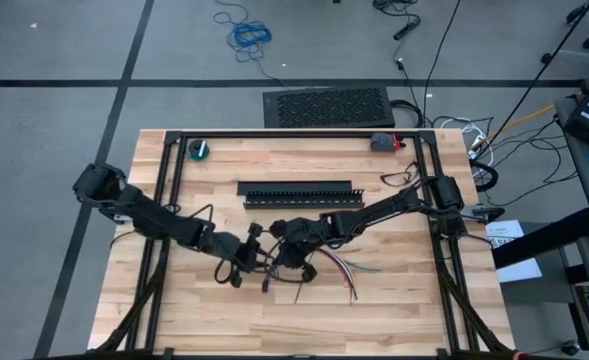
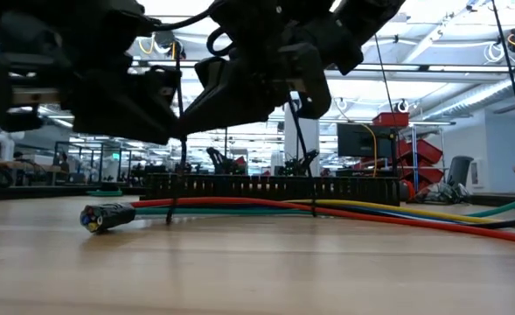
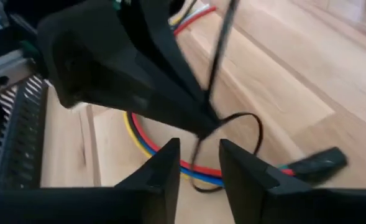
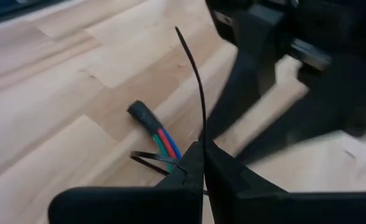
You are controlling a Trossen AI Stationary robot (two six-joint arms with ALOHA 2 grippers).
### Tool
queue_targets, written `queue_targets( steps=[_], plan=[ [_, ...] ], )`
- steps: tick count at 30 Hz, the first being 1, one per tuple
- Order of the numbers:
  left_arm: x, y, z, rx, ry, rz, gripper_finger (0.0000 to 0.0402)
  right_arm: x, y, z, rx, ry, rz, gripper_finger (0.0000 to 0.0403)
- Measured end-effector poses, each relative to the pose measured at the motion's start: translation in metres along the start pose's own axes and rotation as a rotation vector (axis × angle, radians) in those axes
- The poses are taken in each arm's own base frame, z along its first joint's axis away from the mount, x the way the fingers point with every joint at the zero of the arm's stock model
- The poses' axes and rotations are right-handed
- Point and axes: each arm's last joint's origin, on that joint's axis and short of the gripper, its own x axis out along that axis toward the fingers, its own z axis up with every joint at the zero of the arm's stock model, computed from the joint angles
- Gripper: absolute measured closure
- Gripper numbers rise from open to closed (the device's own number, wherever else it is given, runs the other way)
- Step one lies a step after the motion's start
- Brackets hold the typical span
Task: Ziptie cables
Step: Wrap the cables together using a zip tie
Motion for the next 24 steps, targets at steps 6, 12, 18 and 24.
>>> queue_targets(
  steps=[6,12,18,24],
  plan=[
    [0.004,0.007,-0.001,0.021,-0.045,-0.035,0.0262,-0.001,-0.003,-0.002,0.008,-0.006,0.018,0.0403],
    [0.004,0.012,-0.003,0.008,-0.079,-0.114,0.0261,-0.001,-0.003,-0.002,0.006,-0.011,0.019,0.0403],
    [0.004,0.018,-0.005,0.002,-0.086,-0.131,0.0265,-0.002,-0.006,-0.002,0.012,-0.018,0.01,0.0403],
    [0.004,0.023,-0.007,0.006,-0.103,-0.166,0.0294,-0.002,-0.007,-0.002,0.031,-0.022,0.006,0.0403]
  ],
)
